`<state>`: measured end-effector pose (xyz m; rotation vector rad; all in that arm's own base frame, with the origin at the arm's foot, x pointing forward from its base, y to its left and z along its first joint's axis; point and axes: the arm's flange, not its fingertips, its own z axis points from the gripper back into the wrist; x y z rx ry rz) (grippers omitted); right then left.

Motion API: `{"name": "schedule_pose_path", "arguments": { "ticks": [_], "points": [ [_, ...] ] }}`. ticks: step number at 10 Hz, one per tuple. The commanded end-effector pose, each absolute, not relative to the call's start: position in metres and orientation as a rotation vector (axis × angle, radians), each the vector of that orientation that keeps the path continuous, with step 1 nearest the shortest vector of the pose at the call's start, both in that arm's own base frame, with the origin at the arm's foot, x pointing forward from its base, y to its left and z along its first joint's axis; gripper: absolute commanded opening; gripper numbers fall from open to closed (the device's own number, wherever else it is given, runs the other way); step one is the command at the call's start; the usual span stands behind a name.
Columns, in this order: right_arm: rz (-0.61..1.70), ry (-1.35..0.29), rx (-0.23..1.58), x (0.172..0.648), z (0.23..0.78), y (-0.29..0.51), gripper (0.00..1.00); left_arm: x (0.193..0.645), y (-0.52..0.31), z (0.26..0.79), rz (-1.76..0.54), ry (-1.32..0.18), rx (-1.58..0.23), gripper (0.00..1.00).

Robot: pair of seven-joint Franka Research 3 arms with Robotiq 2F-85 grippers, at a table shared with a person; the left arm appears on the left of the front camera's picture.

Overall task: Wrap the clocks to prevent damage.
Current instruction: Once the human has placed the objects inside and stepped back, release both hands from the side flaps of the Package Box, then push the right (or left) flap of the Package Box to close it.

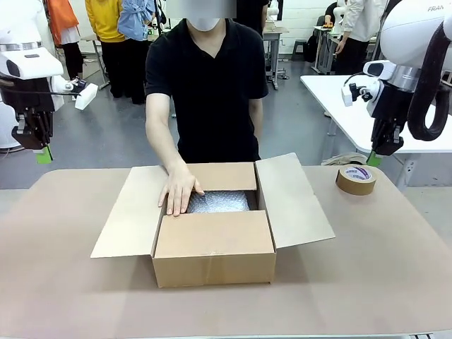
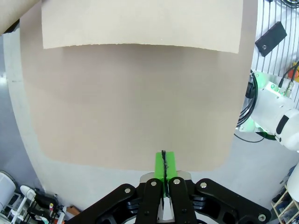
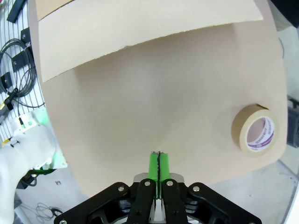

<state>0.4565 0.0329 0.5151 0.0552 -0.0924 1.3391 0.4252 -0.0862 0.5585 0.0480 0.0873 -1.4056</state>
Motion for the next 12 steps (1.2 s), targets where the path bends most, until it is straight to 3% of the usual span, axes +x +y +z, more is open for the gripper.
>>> {"name": "schedule_pose_path", "arguments": {
  "ticks": [1,12],
  "points": [
    [1.335,-0.096,0.066,0.4569,0.5138,0.0336,0.01,0.4258,-0.0845,0.5616,-1.407,0.099,0.046,0.0],
    [1.335,-0.096,0.066,0.4569,0.5138,0.0336,0.01,0.4258,-0.0845,0.5616,-1.407,0.099,0.046,0.0]
  ]
}}
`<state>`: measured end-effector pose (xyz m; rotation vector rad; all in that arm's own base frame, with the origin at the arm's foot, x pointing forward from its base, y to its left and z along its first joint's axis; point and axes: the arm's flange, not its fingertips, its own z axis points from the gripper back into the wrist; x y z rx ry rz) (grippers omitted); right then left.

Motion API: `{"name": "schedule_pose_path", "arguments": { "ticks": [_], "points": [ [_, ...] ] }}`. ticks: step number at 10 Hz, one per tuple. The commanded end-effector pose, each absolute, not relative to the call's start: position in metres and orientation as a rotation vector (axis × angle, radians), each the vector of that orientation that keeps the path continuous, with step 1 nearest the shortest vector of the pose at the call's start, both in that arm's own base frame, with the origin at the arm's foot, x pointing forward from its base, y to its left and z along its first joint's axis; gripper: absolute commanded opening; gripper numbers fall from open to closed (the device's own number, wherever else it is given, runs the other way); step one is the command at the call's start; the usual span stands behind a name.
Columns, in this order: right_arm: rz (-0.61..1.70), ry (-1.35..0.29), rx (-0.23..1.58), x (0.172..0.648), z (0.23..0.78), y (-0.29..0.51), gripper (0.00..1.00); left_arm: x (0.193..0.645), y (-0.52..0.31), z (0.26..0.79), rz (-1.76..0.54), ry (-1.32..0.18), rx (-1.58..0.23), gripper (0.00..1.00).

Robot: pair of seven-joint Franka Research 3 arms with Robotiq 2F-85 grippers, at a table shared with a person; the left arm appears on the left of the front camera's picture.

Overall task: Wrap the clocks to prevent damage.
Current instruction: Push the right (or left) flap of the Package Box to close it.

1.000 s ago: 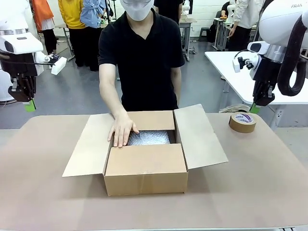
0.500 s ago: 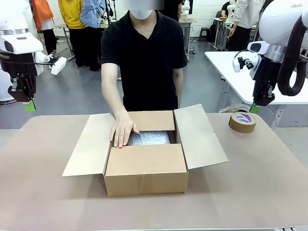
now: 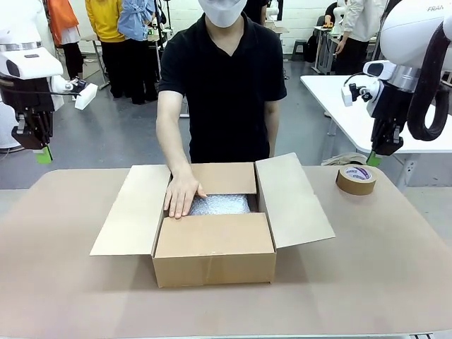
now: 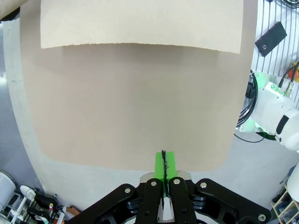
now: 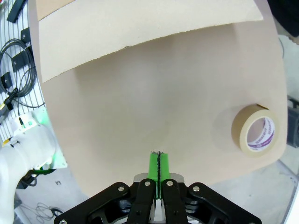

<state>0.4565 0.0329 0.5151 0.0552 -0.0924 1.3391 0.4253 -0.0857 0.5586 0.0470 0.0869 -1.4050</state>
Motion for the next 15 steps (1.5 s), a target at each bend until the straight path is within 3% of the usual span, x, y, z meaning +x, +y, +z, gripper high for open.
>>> {"name": "schedule_pose_path", "arguments": {
  "ticks": [1,7,8,11,15],
  "points": [
    [1.335,-0.096,0.066,0.457,0.514,0.034,0.01,0.426,-0.085,0.562,-1.407,0.099,0.046,0.0],
    [1.339,-0.092,0.055,0.457,0.515,0.033,0.01,0.426,-0.085,0.562,-1.407,0.099,0.046,0.0],
    [1.483,-0.12,0.107,0.468,0.501,0.019,0.01,0.426,-0.085,0.562,-1.407,0.099,0.046,0.0],
    [1.607,-0.287,0.345,0.489,0.45,-0.012,0.01,0.426,-0.085,0.562,-1.407,0.099,0.046,0.0],
    [1.45,-0.612,0.675,0.496,0.401,-0.05,0.01,0.426,-0.085,0.562,-1.407,0.099,0.046,0.0]
  ]
}}
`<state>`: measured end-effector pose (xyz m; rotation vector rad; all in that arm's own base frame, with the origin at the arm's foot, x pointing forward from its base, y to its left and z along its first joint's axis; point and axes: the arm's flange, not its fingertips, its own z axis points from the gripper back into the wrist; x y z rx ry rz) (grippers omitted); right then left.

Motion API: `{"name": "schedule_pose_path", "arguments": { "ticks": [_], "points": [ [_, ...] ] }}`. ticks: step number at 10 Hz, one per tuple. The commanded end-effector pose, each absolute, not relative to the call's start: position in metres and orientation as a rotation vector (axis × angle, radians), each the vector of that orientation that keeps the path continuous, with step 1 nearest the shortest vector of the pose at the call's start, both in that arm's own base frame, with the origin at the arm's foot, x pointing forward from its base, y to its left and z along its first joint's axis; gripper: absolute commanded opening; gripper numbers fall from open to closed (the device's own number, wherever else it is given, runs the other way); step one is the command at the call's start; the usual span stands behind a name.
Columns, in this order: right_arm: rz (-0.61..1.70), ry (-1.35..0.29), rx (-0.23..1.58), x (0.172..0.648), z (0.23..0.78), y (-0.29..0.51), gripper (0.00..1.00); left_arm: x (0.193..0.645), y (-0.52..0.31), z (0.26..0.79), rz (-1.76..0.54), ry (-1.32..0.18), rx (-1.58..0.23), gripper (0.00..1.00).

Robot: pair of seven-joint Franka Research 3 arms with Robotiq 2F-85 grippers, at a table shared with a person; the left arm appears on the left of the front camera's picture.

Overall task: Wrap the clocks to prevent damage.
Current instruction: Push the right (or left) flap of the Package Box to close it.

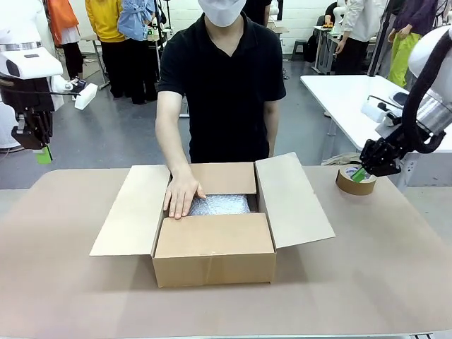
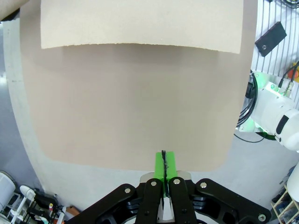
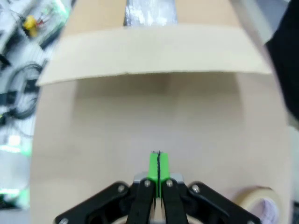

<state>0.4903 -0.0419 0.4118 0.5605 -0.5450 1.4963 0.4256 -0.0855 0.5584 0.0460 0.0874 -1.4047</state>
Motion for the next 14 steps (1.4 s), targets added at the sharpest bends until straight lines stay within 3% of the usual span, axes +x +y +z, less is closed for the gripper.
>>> {"name": "schedule_pose_path", "arguments": {
  "ticks": [1,3,4,9,14],
  "points": [
    [1.395,-0.645,0.702,0.496,0.386,-0.055,0.01,0.426,-0.085,0.562,-1.407,0.099,0.046,0.0],
    [1.335,-0.678,0.772,0.486,0.372,-0.06,0.01,0.426,-0.085,0.562,-1.407,0.099,0.046,0.0],
    [1.384,-0.636,0.7,0.49,0.384,-0.057,0.01,0.426,-0.085,0.562,-1.407,0.099,0.046,0.0],
    [1.378,-0.65,0.722,0.491,0.383,-0.056,0.01,0.426,-0.085,0.562,-1.407,0.099,0.046,0.0],
    [1.364,-0.85,0.889,0.52,0.306,-0.019,0.01,0.426,-0.085,0.562,-1.407,0.099,0.046,0.0]
  ]
}}
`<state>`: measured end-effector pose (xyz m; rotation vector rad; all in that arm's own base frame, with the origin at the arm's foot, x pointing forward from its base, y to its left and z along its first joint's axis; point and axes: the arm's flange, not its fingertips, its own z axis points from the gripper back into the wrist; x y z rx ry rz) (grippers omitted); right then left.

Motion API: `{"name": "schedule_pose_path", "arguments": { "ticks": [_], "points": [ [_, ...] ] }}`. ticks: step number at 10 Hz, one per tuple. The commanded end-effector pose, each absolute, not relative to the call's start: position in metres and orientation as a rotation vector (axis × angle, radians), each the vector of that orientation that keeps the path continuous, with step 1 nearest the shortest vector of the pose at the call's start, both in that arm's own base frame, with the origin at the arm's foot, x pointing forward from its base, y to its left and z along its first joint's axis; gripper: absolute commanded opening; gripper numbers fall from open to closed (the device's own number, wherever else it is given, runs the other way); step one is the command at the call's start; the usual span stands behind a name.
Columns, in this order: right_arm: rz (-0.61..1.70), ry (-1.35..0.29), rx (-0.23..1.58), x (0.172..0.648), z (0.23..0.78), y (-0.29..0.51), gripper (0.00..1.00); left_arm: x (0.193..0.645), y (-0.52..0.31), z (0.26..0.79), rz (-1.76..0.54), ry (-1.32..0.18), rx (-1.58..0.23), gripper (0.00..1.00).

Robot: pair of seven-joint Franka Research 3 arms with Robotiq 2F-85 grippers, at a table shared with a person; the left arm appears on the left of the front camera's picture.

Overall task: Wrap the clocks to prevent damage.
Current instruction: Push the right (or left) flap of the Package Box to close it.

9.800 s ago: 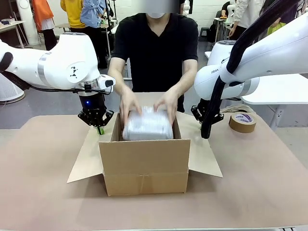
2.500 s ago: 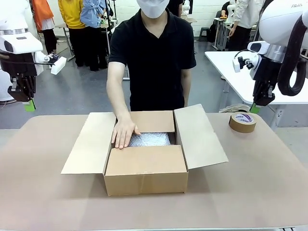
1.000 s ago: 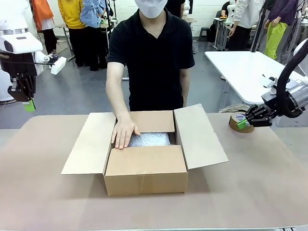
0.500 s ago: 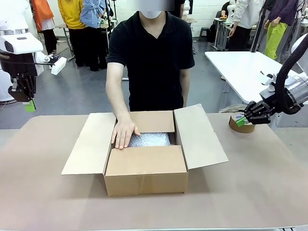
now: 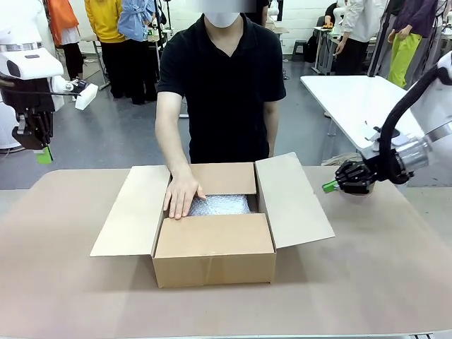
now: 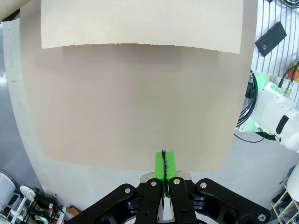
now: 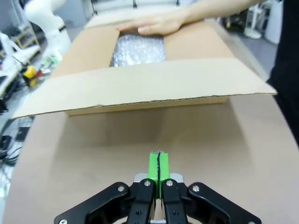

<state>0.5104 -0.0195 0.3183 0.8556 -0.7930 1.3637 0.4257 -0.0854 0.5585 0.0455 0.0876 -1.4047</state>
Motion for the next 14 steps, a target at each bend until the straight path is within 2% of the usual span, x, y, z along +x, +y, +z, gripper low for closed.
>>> {"name": "schedule_pose_path", "arguments": {
  "ticks": [1,3,5,8,14],
  "points": [
    [1.396,-0.859,0.915,0.521,0.296,-0.011,0.01,0.426,-0.085,0.562,-1.407,0.099,0.046,0.0],
    [1.421,-0.86,0.991,0.522,0.289,0.005,0.01,0.426,-0.085,0.562,-1.407,0.099,0.046,0.0],
    [1.432,-0.929,1.12,0.519,0.291,0.017,0.01,0.426,-0.085,0.562,-1.407,0.099,0.046,0.0],
    [1.432,-0.998,1.191,0.51,0.295,0.037,0.01,0.426,-0.085,0.562,-1.407,0.099,0.046,0.0],
    [1.432,-1.026,1.175,0.513,0.308,0.101,0.01,0.426,-0.085,0.562,-1.407,0.099,0.046,0.0]
  ]
}}
